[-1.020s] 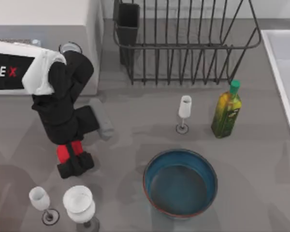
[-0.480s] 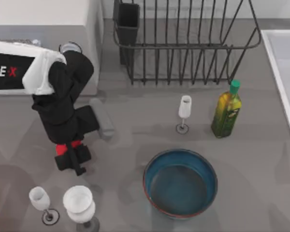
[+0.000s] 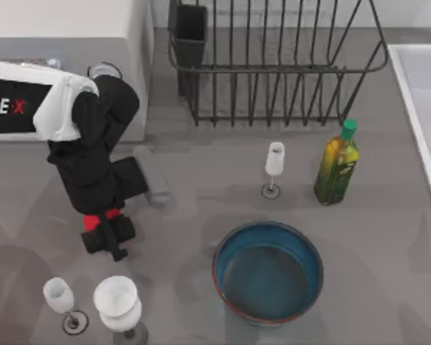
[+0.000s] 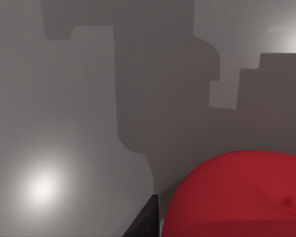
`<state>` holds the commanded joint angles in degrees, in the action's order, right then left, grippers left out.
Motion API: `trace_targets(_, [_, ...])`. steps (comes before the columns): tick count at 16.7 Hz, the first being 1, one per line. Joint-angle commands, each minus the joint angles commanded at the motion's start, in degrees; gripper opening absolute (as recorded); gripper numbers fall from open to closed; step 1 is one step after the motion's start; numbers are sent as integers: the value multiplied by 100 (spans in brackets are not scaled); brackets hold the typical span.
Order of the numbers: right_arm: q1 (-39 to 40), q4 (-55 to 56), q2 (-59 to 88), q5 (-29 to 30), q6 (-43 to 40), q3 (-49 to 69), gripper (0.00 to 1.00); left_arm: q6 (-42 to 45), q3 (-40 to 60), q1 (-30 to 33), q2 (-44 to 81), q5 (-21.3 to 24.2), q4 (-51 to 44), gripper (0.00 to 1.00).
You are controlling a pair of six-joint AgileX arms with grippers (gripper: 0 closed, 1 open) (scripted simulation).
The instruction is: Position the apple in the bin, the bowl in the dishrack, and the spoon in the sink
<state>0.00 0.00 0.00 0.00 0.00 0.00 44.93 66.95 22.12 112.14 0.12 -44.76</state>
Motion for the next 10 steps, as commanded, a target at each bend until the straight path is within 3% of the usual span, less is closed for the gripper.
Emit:
trace_targets(4, [0,0,0,0,0,0,100,14,322,13,-126,1,-423,0])
trace_targets(10, [0,0,0,0,0,0,100,-14,1263,18,-652,-4,-1959,0])
